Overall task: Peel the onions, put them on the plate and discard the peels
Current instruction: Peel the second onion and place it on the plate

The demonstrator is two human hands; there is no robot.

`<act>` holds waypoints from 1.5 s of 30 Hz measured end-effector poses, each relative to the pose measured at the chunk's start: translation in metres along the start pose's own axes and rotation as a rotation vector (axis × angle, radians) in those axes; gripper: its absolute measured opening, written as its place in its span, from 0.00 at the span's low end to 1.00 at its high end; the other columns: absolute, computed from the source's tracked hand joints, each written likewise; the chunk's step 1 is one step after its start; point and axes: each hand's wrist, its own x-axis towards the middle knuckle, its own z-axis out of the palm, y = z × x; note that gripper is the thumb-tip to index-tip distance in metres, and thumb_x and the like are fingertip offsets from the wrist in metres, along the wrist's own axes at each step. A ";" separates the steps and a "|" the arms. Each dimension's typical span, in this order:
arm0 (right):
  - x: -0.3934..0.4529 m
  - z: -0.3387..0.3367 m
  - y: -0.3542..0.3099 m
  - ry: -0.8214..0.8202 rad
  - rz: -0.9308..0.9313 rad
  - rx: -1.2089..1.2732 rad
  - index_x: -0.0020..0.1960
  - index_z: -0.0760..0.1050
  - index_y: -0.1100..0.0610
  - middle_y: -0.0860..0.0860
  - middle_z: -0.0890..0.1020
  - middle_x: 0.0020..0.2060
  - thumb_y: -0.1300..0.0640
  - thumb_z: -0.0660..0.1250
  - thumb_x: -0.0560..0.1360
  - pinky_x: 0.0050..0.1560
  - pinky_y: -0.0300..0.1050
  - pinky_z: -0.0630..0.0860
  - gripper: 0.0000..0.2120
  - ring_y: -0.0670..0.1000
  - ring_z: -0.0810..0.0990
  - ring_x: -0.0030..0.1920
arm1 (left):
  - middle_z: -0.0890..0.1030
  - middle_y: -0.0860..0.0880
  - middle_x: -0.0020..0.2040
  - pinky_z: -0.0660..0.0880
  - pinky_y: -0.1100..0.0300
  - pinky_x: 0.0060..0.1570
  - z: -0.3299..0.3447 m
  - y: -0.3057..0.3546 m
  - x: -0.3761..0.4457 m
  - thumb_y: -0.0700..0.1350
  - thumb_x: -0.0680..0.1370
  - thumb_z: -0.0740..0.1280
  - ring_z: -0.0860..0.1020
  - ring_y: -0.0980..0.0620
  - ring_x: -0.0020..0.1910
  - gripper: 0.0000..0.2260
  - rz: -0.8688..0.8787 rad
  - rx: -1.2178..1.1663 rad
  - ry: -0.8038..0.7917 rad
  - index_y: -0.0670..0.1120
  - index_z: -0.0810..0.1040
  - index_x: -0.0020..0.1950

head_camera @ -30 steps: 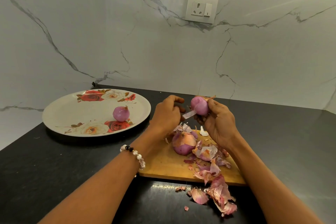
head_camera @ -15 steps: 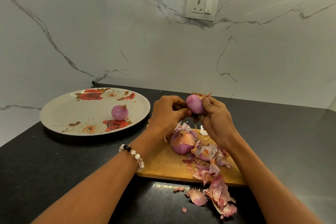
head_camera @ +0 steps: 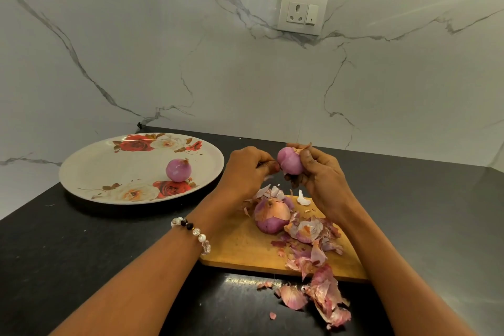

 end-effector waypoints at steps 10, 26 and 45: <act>0.001 -0.006 0.003 -0.067 -0.144 -0.234 0.63 0.76 0.60 0.58 0.81 0.54 0.60 0.59 0.83 0.41 0.37 0.78 0.12 0.49 0.81 0.48 | 0.83 0.46 0.54 0.72 0.76 0.42 -0.004 0.005 0.001 0.47 0.71 0.74 0.78 0.58 0.46 0.19 0.069 -0.090 0.059 0.43 0.80 0.61; 0.003 -0.010 0.005 -0.109 -0.211 -0.353 0.63 0.75 0.59 0.54 0.81 0.53 0.58 0.63 0.80 0.41 0.36 0.79 0.13 0.42 0.82 0.47 | 0.85 0.45 0.43 0.80 0.64 0.42 -0.003 -0.001 -0.003 0.43 0.76 0.70 0.82 0.52 0.37 0.09 0.281 0.077 0.191 0.41 0.83 0.53; 0.010 -0.012 0.017 -0.126 -0.328 -0.550 0.66 0.74 0.58 0.55 0.79 0.57 0.59 0.64 0.81 0.47 0.42 0.82 0.14 0.54 0.81 0.53 | 0.80 0.50 0.40 0.71 0.78 0.34 0.005 -0.003 0.000 0.42 0.79 0.66 0.74 0.59 0.34 0.07 0.046 0.029 0.307 0.40 0.81 0.51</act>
